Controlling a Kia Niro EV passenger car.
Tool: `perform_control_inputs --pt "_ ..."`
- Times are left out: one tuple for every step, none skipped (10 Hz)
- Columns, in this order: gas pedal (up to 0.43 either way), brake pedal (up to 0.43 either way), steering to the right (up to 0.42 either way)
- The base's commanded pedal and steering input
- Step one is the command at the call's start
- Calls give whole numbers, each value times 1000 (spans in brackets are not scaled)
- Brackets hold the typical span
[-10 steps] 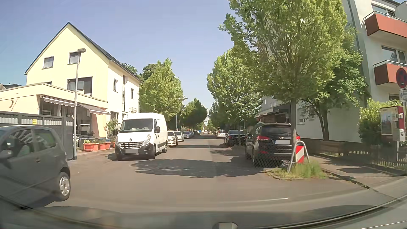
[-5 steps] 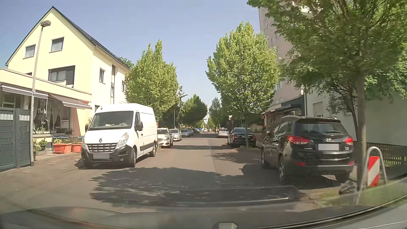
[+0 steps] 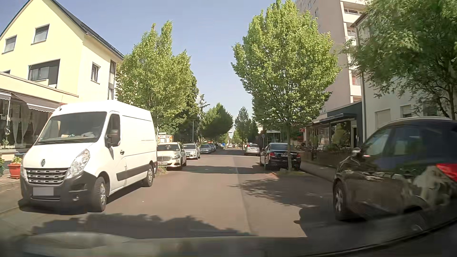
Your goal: Follow the waypoints while adhering to traffic rules and regulations
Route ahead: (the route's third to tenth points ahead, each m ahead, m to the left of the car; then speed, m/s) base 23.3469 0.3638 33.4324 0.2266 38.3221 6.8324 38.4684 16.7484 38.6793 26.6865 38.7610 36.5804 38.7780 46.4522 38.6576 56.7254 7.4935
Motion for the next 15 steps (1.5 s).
perform_control_inputs --pt "20 0 -3" --pt "8 0 -3" --pt "0 0 -4" --pt "0 0 -4" --pt "0 0 -4" --pt "0 0 -5" --pt "0 0 -5" --pt "0 0 -5" --pt "0 0 -5" --pt "0 0 -5" --pt "0 0 -5" --pt "0 0 -5" --pt "0 0 -5" --pt "0 0 -4" --pt "0 0 -3"
